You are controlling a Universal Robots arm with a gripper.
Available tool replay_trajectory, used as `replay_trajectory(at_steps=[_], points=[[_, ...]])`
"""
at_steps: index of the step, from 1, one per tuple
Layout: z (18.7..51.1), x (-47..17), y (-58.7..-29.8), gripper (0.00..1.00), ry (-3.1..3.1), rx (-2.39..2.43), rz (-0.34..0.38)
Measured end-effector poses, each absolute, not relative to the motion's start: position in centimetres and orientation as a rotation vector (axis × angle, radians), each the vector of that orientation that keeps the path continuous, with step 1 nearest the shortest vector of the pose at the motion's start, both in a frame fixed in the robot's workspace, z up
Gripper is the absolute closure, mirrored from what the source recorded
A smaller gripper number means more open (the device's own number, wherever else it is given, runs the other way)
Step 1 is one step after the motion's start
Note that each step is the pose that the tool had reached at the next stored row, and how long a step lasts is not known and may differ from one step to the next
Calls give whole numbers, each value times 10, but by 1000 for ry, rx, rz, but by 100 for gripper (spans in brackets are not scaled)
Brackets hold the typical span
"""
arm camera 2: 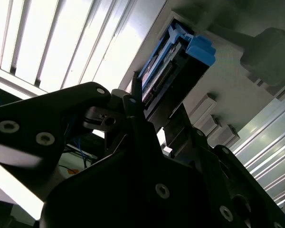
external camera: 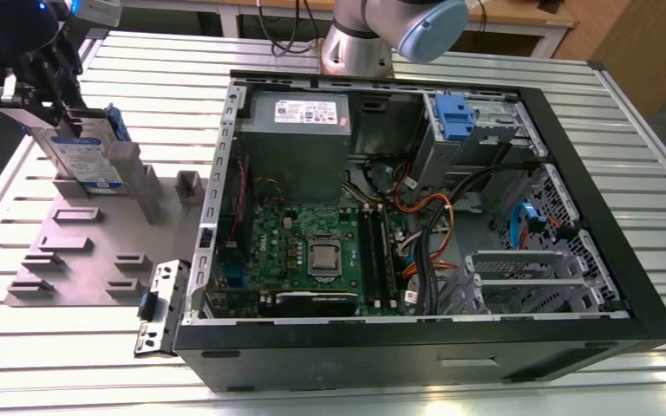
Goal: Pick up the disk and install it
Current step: 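Pick up the disk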
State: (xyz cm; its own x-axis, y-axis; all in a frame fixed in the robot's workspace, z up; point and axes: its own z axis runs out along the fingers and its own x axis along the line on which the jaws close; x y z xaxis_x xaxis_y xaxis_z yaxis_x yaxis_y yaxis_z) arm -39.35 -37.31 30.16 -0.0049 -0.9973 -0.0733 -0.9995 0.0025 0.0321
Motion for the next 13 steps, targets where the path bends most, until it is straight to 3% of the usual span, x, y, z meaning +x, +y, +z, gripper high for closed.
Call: replay_trajectory(at_steps=[13], points=[[302, -393, -372, 55, 2204, -2194, 116]])
